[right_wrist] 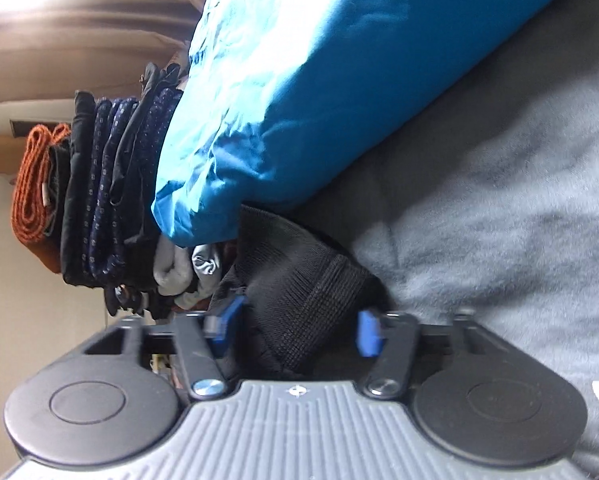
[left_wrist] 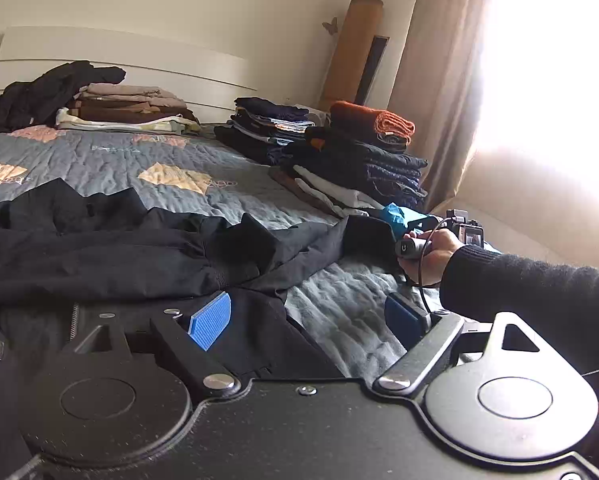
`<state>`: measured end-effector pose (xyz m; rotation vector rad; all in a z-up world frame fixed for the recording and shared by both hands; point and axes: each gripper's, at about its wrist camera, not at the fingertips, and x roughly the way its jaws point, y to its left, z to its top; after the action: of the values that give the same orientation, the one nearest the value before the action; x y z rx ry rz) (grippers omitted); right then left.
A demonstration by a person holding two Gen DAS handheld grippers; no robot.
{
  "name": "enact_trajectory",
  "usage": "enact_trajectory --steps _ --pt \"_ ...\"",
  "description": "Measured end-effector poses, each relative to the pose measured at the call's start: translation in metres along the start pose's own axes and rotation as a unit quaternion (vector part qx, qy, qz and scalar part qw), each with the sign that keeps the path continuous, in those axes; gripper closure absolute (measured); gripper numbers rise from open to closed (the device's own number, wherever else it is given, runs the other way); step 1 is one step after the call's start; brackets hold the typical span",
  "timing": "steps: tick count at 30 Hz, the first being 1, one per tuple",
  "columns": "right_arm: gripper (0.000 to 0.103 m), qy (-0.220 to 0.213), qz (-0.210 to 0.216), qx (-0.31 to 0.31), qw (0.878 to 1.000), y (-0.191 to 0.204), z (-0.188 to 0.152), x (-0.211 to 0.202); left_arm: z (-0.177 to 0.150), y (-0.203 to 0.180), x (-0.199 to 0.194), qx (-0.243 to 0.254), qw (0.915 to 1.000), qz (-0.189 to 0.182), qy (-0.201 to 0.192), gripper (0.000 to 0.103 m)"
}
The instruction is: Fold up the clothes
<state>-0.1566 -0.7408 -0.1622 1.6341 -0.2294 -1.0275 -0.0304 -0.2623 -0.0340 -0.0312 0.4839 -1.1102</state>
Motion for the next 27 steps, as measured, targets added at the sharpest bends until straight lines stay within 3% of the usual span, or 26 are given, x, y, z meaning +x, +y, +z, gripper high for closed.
enact_trajectory --steps 3,4,10,12,14,17,23,25,27 --pt "0.084 -0.014 0.007 -0.019 1.000 0.004 0.001 -0.010 0.000 0.000 0.000 0.002 1.0000 0.003 0.001 0.020" --pt "0.088 -0.020 0.013 -0.026 0.999 0.007 0.002 -0.014 0.000 0.000 0.000 0.002 1.0000 0.004 0.001 0.020" --pt "0.092 -0.043 0.073 -0.140 0.987 0.059 0.000 -0.044 0.002 0.001 -0.001 0.002 0.9999 0.011 -0.002 0.020" --pt "0.092 -0.044 0.093 -0.196 0.975 0.084 -0.006 -0.056 0.004 0.003 -0.003 0.000 0.9999 0.016 -0.005 0.020" --pt "0.092 -0.035 0.119 -0.269 0.955 0.110 -0.019 -0.069 0.007 0.008 -0.006 -0.005 0.9997 0.024 -0.010 0.020" --pt "0.092 -0.012 0.158 -0.400 0.903 0.151 -0.055 -0.090 0.014 0.017 -0.011 -0.012 0.9990 0.039 -0.018 0.020" --pt "0.092 0.088 0.220 -0.593 0.769 0.189 -0.158 -0.126 0.028 0.035 -0.022 -0.023 0.9968 0.070 -0.032 0.020" --pt "0.092 0.128 0.233 -0.651 0.711 0.187 -0.197 -0.137 0.032 0.040 -0.028 -0.023 0.9956 0.084 -0.036 0.020" --pt "0.091 0.159 0.233 -0.719 0.635 0.175 -0.243 -0.147 0.035 0.045 -0.032 -0.024 0.9944 0.096 -0.039 0.020"
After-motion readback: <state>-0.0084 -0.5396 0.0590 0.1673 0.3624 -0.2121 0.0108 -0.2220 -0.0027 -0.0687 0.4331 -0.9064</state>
